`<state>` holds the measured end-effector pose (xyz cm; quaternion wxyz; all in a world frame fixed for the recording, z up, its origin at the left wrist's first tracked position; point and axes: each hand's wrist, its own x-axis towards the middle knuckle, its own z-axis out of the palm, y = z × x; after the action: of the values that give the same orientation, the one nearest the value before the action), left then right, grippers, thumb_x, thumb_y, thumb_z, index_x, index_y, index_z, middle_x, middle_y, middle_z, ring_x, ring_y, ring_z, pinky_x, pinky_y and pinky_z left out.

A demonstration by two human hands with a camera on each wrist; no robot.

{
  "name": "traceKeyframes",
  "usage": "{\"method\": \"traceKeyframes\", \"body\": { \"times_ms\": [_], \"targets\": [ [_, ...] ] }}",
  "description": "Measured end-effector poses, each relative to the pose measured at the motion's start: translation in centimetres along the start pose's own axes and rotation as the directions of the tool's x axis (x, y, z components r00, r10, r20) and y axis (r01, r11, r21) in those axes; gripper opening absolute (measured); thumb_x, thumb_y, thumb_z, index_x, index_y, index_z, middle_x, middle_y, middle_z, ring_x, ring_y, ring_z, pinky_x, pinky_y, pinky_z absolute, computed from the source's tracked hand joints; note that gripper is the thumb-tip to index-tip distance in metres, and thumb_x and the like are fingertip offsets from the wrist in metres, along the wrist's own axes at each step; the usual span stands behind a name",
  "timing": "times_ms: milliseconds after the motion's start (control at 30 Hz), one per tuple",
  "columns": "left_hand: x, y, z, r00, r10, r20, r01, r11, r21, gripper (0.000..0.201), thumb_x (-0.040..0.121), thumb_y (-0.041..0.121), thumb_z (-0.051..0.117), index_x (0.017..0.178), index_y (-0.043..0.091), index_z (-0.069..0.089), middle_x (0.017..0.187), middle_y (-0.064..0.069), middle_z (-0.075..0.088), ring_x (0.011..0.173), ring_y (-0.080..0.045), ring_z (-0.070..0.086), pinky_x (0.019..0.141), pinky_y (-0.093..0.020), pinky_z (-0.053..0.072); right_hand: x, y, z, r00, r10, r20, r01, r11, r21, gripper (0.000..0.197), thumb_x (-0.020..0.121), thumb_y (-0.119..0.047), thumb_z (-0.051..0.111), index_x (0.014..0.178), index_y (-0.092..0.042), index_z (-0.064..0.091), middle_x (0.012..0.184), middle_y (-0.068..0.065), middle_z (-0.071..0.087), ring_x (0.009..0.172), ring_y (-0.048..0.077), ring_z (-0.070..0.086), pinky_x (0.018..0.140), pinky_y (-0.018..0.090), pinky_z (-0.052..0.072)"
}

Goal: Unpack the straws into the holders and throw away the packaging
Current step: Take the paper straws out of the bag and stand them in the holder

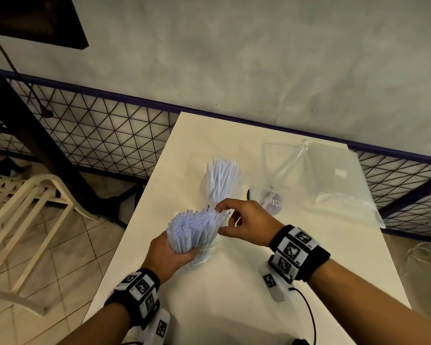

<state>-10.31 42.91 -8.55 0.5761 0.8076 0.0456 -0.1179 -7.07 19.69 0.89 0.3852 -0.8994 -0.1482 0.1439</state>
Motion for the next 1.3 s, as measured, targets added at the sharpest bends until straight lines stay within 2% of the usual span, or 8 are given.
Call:
{"method": "traceKeyframes", "body": {
  "times_ms": [300,433,600,767,867,1067,1200,1300],
  "targets": [
    [-0.2,0.1,0.1,1.0,0.006,-0.012,-0.006,1.0,-0.013,0.055,0.061,0.017,0.09,0.108,0.024,0.062,0.093,0.018,0.067,0.082,0.019,0.062,0.066,0.001,0.045,0.1,1.8,2.5,0.993,0.111,-0.049,-0.087,0.933,0.349,0.034,0.081,-0.021,0.081,0.113,-0.025,0.071,0.087,-0.005,0.069,0.064,0.007,0.052,0.068,0.018,0.046],
    [-0.2,0.1,0.2,1.0,0.011,-0.013,-0.011,1.0,-0.009,0.055,0.061,0.018,0.09,0.109,0.023,0.062,0.094,0.019,0.067,0.082,0.02,0.061,0.065,0.002,0.045,0.1,1.6,3.0,0.993,0.068,-0.095,-0.033,0.944,0.327,0.019,0.084,-0.038,0.071,0.102,-0.043,0.068,0.088,0.021,0.066,0.067,0.022,0.051,0.067,0.034,0.048],
    [-0.1,-0.1,0.2,1.0,0.01,-0.016,-0.01,1.0,-0.001,0.058,0.061,0.02,0.09,0.112,0.019,0.064,0.096,0.016,0.068,0.085,0.018,0.062,0.067,0.002,0.045,0.6,1.5,2.9,0.989,0.043,-0.138,-0.002,0.957,0.29,0.02,0.086,-0.015,0.071,0.097,-0.031,0.067,0.088,0.027,0.062,0.061,0.02,0.045,0.063,0.032,0.043],
    [-0.1,0.0,0.2,1.0,0.007,-0.017,-0.007,1.0,0.009,0.059,0.06,0.021,0.091,0.113,0.02,0.063,0.094,0.018,0.067,0.083,0.017,0.062,0.066,0.001,0.045,0.8,1.7,3.3,0.992,0.054,-0.111,-0.011,0.934,0.357,0.029,0.083,-0.009,0.076,0.111,-0.009,0.071,0.105,0.014,0.073,0.088,0.031,0.068,0.086,0.044,0.056],
    [-0.1,0.0,0.1,1.0,0.003,-0.015,-0.003,1.0,0.005,0.059,0.06,0.021,0.091,0.113,0.018,0.064,0.094,0.015,0.068,0.083,0.017,0.063,0.066,0.001,0.045,0.8,1.5,3.4,0.992,0.048,-0.12,-0.003,0.939,0.345,0.023,0.081,-0.008,0.079,0.101,-0.001,0.071,0.097,0.018,0.071,0.081,0.024,0.065,0.082,0.045,0.055],
    [-0.3,0.2,0.2,1.0,0.006,-0.019,-0.006,1.0,0.024,0.055,0.061,0.022,0.09,0.11,0.021,0.064,0.092,0.02,0.066,0.08,0.022,0.06,0.064,0.004,0.043,0.5,0.5,3.1,0.998,0.024,-0.061,-0.005,0.955,0.297,0.019,0.082,0.004,0.07,0.094,-0.01,0.068,0.081,0.004,0.064,0.053,-0.001,0.049,0.058,0.009,0.039],
    [-0.3,0.3,0.1,1.0,0.006,-0.025,-0.005,1.0,0.028,0.055,0.061,0.022,0.09,0.109,0.022,0.063,0.092,0.02,0.066,0.08,0.022,0.06,0.064,0.005,0.042,0.6,0.6,3.6,0.996,0.008,-0.094,0.024,0.944,0.329,0.041,0.081,-0.004,0.073,0.093,-0.042,0.068,0.102,0.016,0.07,0.086,0.037,0.065,0.079,0.042,0.055],
    [-0.2,0.2,0.0,1.0,0.003,-0.021,-0.002,0.999,0.032,0.054,0.061,0.021,0.09,0.109,0.022,0.064,0.092,0.019,0.067,0.08,0.021,0.061,0.064,0.004,0.043,0.6,0.7,3.7,0.993,0.03,-0.117,0.009,0.949,0.315,0.038,0.081,-0.002,0.075,0.093,-0.038,0.069,0.105,0.009,0.072,0.102,0.03,0.067,0.087,0.038,0.056]
  ]
}}
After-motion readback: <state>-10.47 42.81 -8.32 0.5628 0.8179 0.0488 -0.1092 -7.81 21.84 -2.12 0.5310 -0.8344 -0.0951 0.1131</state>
